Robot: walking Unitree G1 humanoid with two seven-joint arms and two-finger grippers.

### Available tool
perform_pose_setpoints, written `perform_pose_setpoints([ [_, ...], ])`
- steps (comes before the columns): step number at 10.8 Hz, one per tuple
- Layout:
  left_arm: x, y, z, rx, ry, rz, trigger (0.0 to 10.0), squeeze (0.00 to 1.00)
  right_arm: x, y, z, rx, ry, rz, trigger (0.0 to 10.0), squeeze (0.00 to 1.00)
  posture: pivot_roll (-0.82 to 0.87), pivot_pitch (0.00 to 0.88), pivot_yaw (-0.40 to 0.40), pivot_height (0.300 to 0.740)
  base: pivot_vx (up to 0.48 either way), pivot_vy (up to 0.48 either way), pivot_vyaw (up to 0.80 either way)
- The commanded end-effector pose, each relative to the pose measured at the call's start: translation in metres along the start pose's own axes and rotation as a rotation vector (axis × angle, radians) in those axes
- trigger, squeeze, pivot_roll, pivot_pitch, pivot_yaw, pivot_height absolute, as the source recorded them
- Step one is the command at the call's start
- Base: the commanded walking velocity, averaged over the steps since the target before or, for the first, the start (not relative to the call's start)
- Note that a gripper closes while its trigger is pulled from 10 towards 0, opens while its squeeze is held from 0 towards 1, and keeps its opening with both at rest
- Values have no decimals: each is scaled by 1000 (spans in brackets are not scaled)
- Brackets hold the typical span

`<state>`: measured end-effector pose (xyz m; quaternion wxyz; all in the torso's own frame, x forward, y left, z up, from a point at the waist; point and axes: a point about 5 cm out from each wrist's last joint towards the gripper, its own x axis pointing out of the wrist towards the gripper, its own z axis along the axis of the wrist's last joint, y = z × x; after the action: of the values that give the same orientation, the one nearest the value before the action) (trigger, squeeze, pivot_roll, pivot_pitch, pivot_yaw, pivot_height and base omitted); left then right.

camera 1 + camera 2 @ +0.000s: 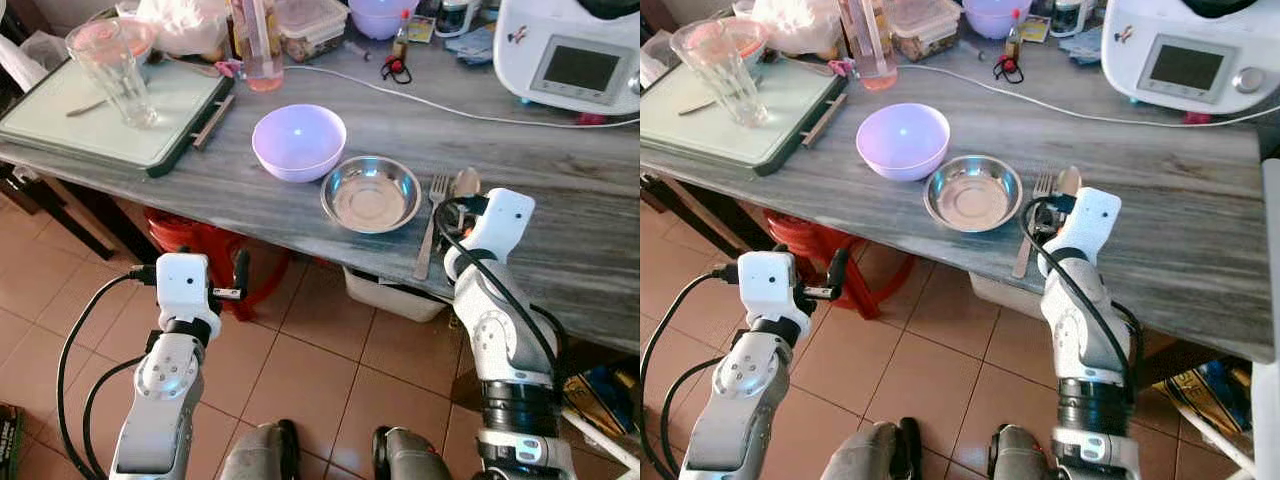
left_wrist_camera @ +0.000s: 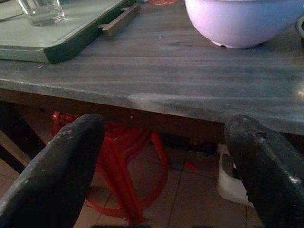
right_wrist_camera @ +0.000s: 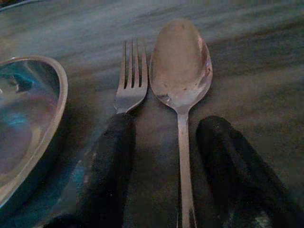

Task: Setting the table

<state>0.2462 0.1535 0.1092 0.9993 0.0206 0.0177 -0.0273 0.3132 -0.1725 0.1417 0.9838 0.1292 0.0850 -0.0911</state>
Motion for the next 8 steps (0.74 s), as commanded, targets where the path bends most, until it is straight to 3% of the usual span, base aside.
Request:
perform_pose_setpoints([
  [1, 0, 3, -4, 15, 16, 1, 10000, 0, -3, -11, -2, 12, 12, -57, 10000, 1000, -1, 154, 88, 740, 0, 0, 0],
  [6, 1, 2, -6, -19, 6, 7, 10000, 0, -15, -3, 35, -29, -259, 36, 10000, 1000, -4, 95, 88, 740, 0, 0, 0],
  [8, 4, -1, -7, -47, 13, 13, 10000, 0, -20, -3, 28, -108, -284, 76, 10000, 1000, -6, 60, 78, 740, 0, 0, 0],
])
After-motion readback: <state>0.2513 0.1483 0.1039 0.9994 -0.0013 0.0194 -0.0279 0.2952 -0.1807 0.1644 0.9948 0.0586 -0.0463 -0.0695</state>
